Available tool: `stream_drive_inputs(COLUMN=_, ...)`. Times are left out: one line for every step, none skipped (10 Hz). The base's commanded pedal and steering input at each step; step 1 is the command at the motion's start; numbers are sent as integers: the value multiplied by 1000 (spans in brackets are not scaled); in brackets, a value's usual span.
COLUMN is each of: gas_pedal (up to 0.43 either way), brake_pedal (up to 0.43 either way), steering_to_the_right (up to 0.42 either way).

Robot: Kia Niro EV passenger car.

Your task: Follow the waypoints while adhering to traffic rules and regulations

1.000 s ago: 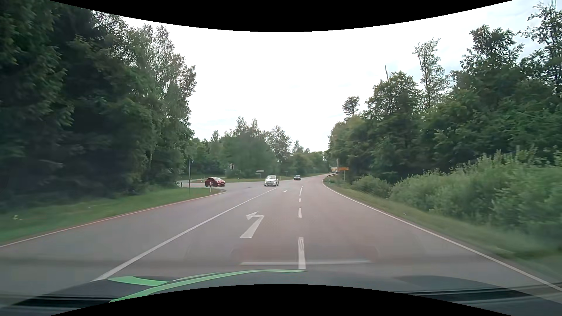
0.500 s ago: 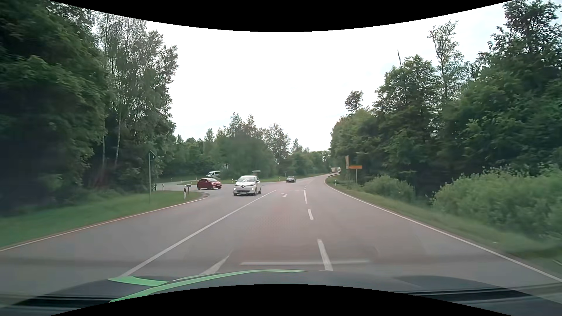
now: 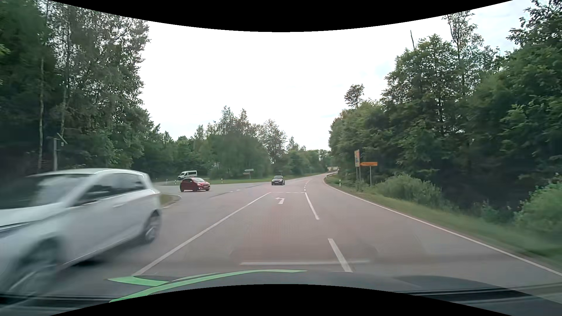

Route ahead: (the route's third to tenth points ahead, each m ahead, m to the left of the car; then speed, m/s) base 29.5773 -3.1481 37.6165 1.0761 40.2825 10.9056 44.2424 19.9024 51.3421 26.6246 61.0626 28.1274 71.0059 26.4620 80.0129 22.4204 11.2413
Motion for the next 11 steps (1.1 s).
stream_drive_inputs(gas_pedal=0, brake_pedal=226, steering_to_the_right=19)
stream_drive_inputs(gas_pedal=0, brake_pedal=226, steering_to_the_right=19)
stream_drive_inputs(gas_pedal=0, brake_pedal=226, steering_to_the_right=18)
stream_drive_inputs(gas_pedal=0, brake_pedal=226, steering_to_the_right=18)
stream_drive_inputs(gas_pedal=0, brake_pedal=232, steering_to_the_right=18)
stream_drive_inputs(gas_pedal=0, brake_pedal=232, steering_to_the_right=18)
stream_drive_inputs(gas_pedal=0, brake_pedal=232, steering_to_the_right=18)
stream_drive_inputs(gas_pedal=0, brake_pedal=232, steering_to_the_right=17)
stream_drive_inputs(gas_pedal=0, brake_pedal=226, steering_to_the_right=16)
stream_drive_inputs(gas_pedal=0, brake_pedal=232, steering_to_the_right=16)
stream_drive_inputs(gas_pedal=0, brake_pedal=232, steering_to_the_right=14)
